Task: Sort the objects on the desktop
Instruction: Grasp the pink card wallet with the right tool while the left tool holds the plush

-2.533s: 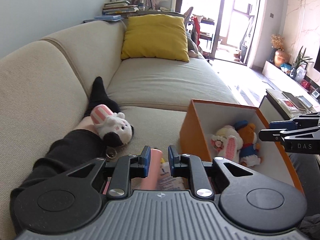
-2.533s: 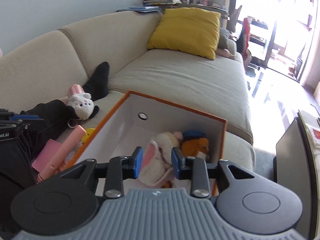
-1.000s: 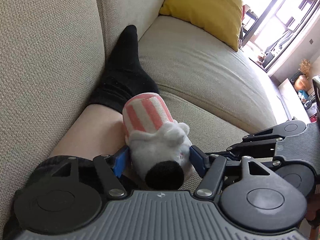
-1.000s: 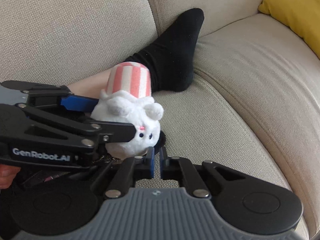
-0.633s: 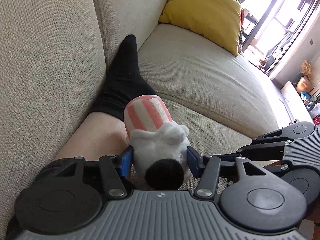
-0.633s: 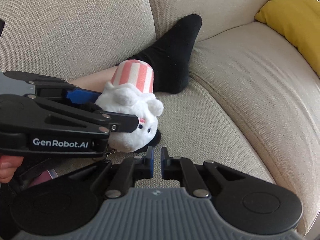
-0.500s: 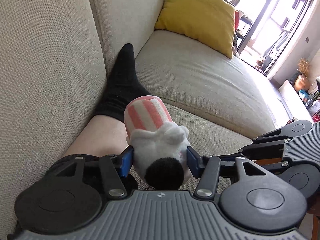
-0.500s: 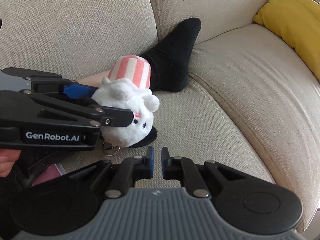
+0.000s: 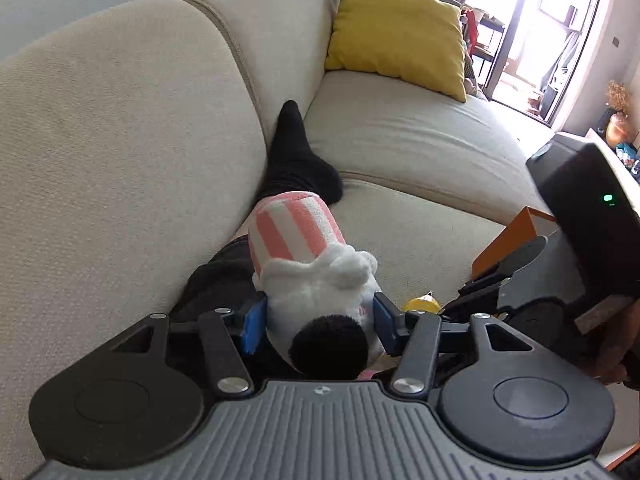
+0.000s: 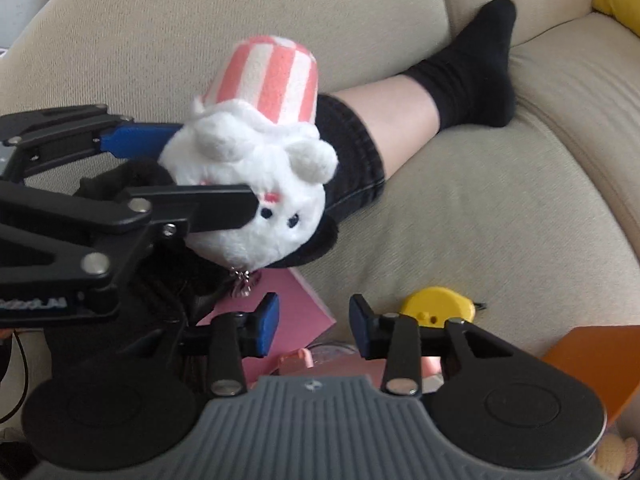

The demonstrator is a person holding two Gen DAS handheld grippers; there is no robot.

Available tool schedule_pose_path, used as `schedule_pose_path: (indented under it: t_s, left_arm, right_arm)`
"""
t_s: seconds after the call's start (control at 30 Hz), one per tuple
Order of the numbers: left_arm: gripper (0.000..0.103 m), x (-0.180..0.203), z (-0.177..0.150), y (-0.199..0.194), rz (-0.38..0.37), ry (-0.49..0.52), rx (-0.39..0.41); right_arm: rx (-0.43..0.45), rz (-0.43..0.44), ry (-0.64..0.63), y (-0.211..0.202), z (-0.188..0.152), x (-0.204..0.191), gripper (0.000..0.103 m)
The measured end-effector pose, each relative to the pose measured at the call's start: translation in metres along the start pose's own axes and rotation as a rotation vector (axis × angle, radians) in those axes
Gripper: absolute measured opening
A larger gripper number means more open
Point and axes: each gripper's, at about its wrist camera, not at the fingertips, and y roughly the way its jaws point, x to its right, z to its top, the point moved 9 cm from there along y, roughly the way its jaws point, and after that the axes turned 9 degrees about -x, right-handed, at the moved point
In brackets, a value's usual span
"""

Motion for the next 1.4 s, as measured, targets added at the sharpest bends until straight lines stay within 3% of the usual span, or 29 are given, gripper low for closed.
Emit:
schedule_pose_path:
  t_s: [0.17, 0.27, 0.4, 0.5, 0.67, 0.73, 0.83, 0.93, 1.2, 1.4]
  left_arm:
    - [0.064, -0.009, -0.013, -0.017, -0.008, -0.048, 0.021]
    - [0.064, -0.014, -0.018, -0.023, -0.019, -0.073, 0.035]
    - [0.064, -0.020, -0.024, -0.027, -0.035, -0.102, 0.045]
    - [0.064, -0.023, -0.025, -0.028, -0.045, -0.117, 0.051]
    - [0.064, -0.025, -0.026, -0.031, -0.050, -0.127, 0.059]
    - [0.064, -0.025, -0.027, -0.033, -0.050, -0.131, 0.063]
    - [0.065, -0.026, -0.030, -0.038, -0.044, -0.132, 0.067]
    - [0.065, -0.025, -0.032, -0.044, -0.032, -0.129, 0.076]
    - [0.065, -0.026, -0.041, -0.060, -0.009, -0.124, 0.088]
    - [0.065, -0.030, -0.047, -0.071, 0.003, -0.133, 0.107]
  right_arm:
    - [-0.098, -0.021, -0.003, 0.034, 0.013, 0.002, 0.050]
    - [-0.167, -0.024, -0.019, 0.051, 0.010, 0.002, 0.059]
    - [-0.168, -0.017, -0.033, 0.061, 0.013, -0.001, 0.074]
    - [-0.156, 0.000, -0.025, 0.068, 0.013, -0.004, 0.078]
    - [-0.117, 0.006, -0.006, 0.057, 0.012, -0.003, 0.063]
    - [-0.101, 0.016, 0.038, 0.048, 0.012, 0.003, 0.048]
    - [-0.074, 0.039, 0.075, 0.031, 0.011, 0.007, 0.034]
    - [-0.044, 0.068, 0.075, 0.011, 0.008, 0.002, 0.026]
    - [0.035, 0.053, -0.056, -0.031, -0.001, -0.031, 0.022]
    - [0.038, 0.026, -0.103, -0.031, -0.001, -0.047, 0.021]
